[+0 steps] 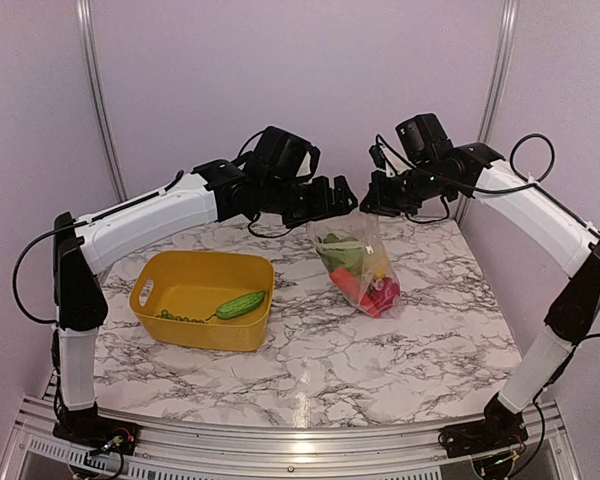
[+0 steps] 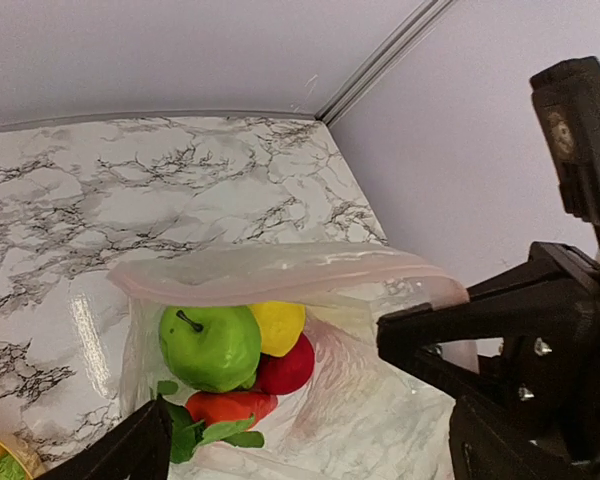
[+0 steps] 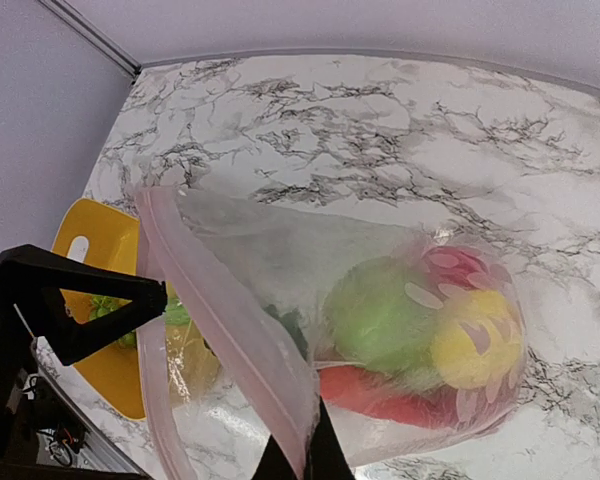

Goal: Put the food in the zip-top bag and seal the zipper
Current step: Place the fake fruit in the zipper food storage bag.

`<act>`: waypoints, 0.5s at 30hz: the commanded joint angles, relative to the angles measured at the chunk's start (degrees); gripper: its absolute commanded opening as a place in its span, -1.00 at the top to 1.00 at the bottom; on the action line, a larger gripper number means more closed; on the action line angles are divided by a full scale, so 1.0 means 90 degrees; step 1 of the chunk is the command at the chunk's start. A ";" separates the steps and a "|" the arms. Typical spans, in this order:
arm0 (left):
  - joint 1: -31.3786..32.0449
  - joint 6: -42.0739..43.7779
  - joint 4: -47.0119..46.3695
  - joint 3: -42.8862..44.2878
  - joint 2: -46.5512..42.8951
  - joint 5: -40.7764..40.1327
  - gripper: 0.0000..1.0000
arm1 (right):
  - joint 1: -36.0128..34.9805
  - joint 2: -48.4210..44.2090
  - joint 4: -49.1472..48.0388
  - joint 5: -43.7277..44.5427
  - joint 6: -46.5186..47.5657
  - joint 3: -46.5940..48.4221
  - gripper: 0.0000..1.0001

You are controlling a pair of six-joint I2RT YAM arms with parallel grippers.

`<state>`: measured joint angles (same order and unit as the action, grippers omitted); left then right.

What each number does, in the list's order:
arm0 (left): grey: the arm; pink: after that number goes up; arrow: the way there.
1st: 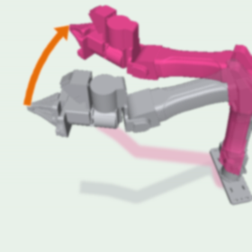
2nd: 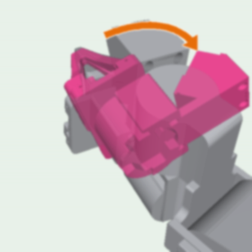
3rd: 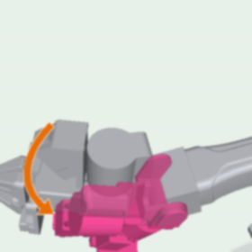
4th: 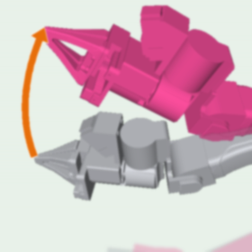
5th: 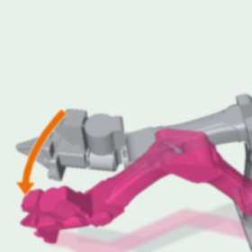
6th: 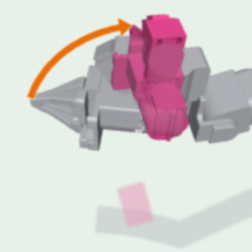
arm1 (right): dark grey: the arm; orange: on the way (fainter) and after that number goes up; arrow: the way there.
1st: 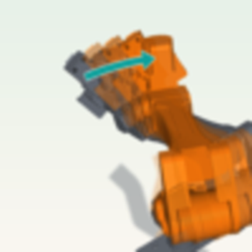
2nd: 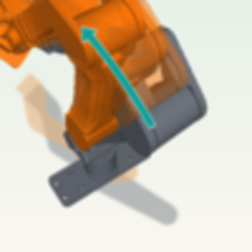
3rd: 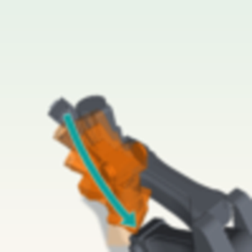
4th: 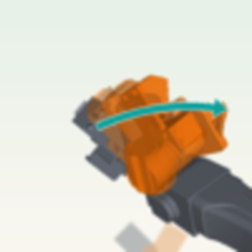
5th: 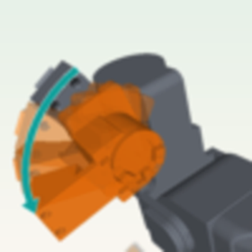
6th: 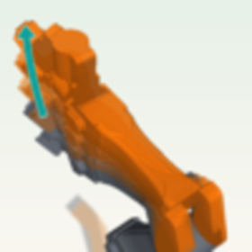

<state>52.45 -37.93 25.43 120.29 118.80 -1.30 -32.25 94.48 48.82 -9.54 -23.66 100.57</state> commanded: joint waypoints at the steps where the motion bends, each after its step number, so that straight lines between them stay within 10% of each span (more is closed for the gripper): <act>1: 0.0003 0.0214 -0.0972 -0.0414 -0.1010 0.0374 -0.98 | -0.0054 -0.0040 -0.0160 0.0028 -0.0034 0.0169 1.00; 15: -0.0110 0.2808 -0.0333 -0.1978 -0.2878 0.0354 -0.98 | -0.0059 -0.0068 -0.0225 -0.0083 -0.0049 0.0072 1.00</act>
<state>52.18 -21.56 19.29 107.02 96.33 1.04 -32.25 94.48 48.49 -9.87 -23.79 100.57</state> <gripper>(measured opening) 0.989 0.002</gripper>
